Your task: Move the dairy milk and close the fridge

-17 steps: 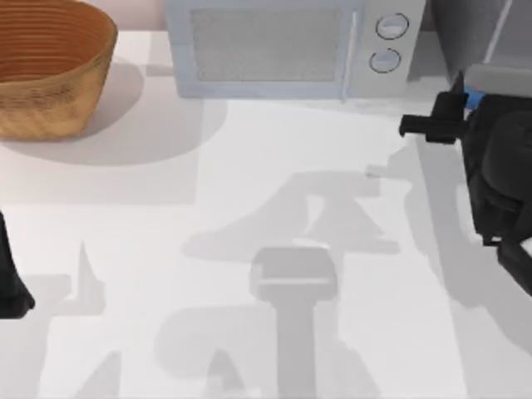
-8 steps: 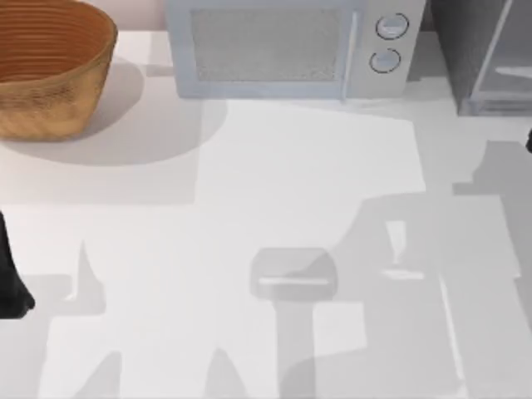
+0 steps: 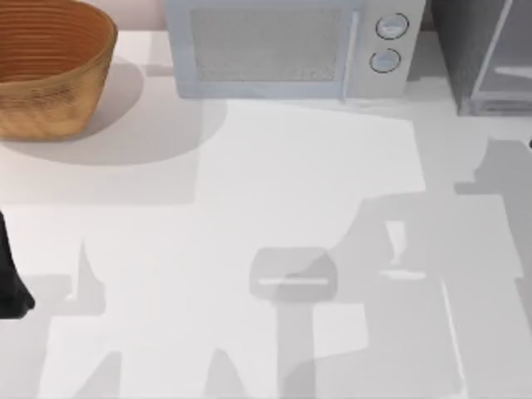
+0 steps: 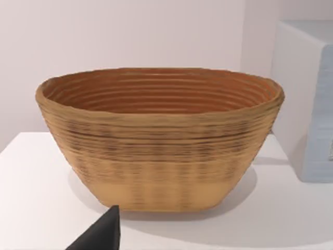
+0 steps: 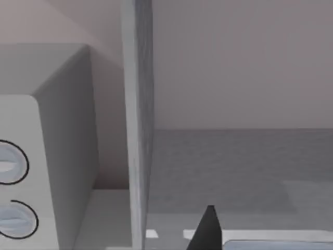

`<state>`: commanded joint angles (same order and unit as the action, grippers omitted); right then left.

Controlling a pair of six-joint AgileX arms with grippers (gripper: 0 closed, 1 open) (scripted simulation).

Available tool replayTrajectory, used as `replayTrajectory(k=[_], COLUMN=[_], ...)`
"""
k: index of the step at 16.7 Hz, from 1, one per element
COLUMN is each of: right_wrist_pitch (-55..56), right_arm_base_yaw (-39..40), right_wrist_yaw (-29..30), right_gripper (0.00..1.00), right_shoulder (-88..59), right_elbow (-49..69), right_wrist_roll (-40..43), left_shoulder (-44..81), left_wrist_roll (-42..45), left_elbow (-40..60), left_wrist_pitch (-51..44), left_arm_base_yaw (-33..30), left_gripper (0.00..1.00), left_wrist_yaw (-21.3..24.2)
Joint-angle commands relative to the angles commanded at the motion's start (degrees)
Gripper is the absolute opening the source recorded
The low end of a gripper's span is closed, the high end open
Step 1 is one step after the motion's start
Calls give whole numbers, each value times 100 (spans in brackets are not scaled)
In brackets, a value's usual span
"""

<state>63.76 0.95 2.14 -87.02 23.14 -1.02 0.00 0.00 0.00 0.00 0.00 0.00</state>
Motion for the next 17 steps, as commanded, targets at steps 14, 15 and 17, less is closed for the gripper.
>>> replayTrajectory(k=[14, 15, 17], right_wrist_pitch=[-432, -477, -568], right_arm_base_yaw=[-628, -684, -792], right_wrist_yaw=[-591, -625, -697], right_gripper=[0, 0, 0], right_shoulder=[-2277, -2446, -2787], right_elbow=[2512, 2684, 3031], right_wrist_roll=[56, 63, 76], left_shoulder=[0, 0, 0], left_wrist_roll=[0, 0, 0], left_elbow=[0, 0, 0], left_wrist_pitch=[0, 0, 0], left_arm_base_yaw=[0, 0, 0], left_gripper=[100, 100, 100], left_wrist_yaw=[0, 0, 0])
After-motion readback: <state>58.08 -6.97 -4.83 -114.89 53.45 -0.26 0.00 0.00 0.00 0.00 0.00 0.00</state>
